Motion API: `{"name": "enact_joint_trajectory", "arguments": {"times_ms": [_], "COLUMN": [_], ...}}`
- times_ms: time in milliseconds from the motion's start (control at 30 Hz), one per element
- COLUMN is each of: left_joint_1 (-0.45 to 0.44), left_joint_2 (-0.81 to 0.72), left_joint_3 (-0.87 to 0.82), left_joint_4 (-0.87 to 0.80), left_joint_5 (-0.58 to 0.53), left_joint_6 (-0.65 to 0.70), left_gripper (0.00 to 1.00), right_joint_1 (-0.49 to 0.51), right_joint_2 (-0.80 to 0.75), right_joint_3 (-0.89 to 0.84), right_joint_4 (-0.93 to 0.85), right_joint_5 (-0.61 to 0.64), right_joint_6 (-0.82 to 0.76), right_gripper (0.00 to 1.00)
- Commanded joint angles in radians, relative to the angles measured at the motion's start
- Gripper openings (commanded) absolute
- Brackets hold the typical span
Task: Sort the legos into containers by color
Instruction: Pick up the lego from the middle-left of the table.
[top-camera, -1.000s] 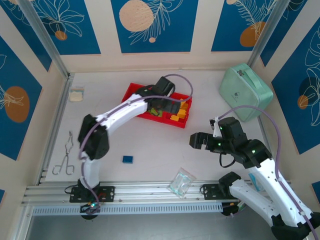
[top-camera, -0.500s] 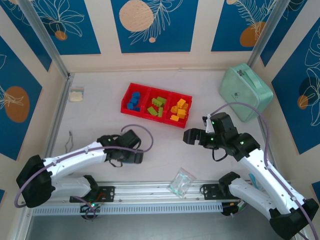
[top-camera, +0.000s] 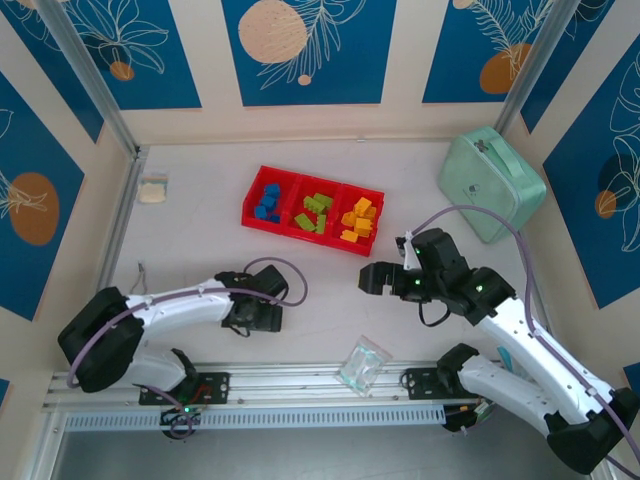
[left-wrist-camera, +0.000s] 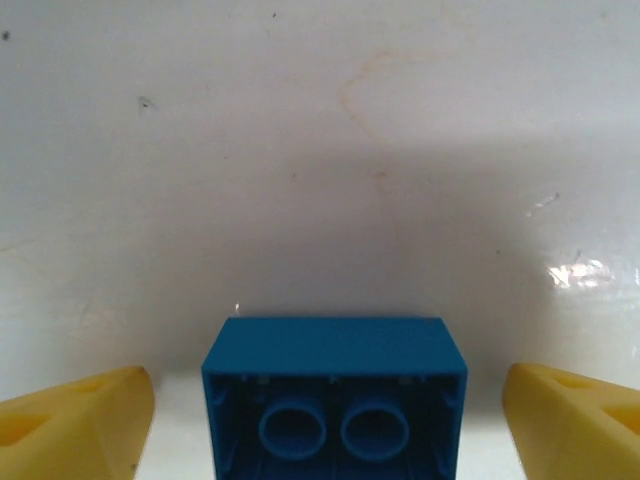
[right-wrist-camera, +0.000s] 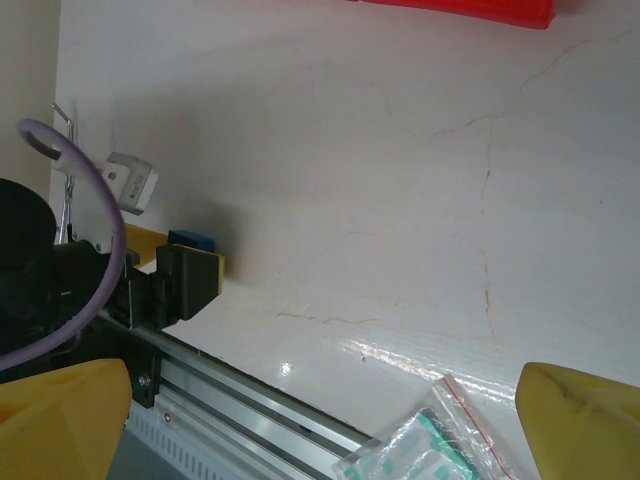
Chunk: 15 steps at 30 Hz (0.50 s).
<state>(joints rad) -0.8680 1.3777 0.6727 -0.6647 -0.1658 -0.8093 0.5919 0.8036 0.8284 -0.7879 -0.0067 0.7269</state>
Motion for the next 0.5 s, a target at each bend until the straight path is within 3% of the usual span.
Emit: {"name": "enact_joint_trajectory", "arguments": {"times_ms": [0, 233, 333, 467], "left_joint_1": [0.007, 0.007, 0.007, 0.007], "left_joint_2": [0.031, 0.034, 0.002, -0.068], "left_joint_3": [0.019, 0.013, 0.011, 0.044], "left_joint_4": [0.024, 0.051, 0.04, -0.017], "left_joint_5": [-0.008, -0.032, -0.057, -0.124], "left_joint_6": [-0.013, 0.001, 0.004, 0.025], "left_gripper": [0.83, 0.44, 0.35, 0.33], "right_joint_1": [0.0, -0.016, -0.026, -0.035], "right_joint_2": [-0.022, -0.02, 0.007, 0.052], "right_joint_3": [0.012, 0.029, 0.05, 0.083], "right_joint_4": [-0.047, -0.051, -0.047, -0.045], "right_joint_5": [0.013, 0.021, 0.012, 0.014], "right_joint_6": [0.005, -0.009, -0.023, -0.043], "right_gripper": [0.99, 0.99, 0.99, 0.99]}}
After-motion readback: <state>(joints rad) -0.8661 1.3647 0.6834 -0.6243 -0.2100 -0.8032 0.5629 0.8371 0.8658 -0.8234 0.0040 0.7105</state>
